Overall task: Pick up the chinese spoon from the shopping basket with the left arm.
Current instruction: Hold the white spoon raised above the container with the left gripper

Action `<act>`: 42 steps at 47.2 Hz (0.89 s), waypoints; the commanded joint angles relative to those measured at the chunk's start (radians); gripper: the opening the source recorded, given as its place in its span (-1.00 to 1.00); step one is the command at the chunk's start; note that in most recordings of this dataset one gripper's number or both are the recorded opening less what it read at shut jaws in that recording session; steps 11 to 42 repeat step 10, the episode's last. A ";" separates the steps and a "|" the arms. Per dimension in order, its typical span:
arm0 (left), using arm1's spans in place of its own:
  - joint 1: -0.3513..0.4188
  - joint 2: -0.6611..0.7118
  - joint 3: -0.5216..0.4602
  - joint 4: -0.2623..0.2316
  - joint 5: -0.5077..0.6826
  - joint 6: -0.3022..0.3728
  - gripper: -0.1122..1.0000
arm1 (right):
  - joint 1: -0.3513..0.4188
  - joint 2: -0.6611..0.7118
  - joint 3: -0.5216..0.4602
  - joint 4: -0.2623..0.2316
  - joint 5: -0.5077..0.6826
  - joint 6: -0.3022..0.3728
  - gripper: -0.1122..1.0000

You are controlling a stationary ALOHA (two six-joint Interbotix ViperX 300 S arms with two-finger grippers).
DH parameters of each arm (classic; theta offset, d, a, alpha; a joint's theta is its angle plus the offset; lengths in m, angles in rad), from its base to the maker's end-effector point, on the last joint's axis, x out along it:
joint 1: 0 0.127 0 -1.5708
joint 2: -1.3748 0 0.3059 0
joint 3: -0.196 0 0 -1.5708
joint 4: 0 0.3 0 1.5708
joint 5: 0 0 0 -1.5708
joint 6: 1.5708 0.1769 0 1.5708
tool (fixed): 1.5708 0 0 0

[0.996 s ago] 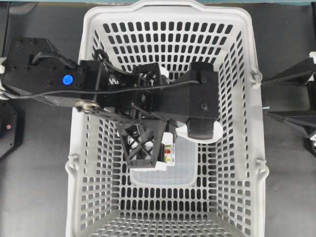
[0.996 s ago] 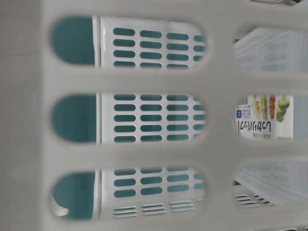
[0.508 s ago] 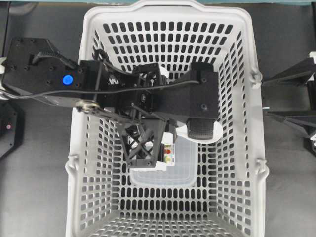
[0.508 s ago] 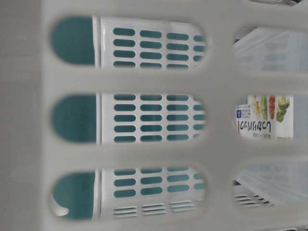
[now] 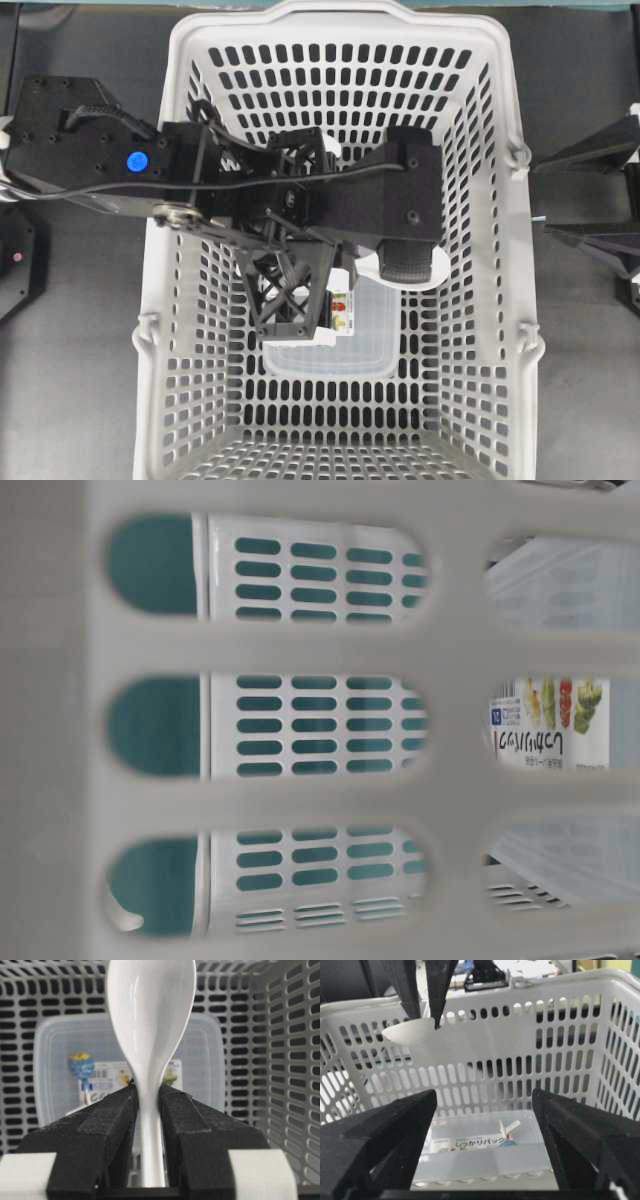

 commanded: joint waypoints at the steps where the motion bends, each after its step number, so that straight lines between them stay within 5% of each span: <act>1: 0.000 -0.018 -0.008 0.003 -0.003 -0.002 -0.55 | -0.002 -0.002 -0.011 0.003 -0.005 0.002 0.54; 42: 0.000 -0.018 -0.008 0.003 -0.003 0.002 -0.55 | 0.000 -0.009 -0.012 0.003 -0.005 0.002 0.54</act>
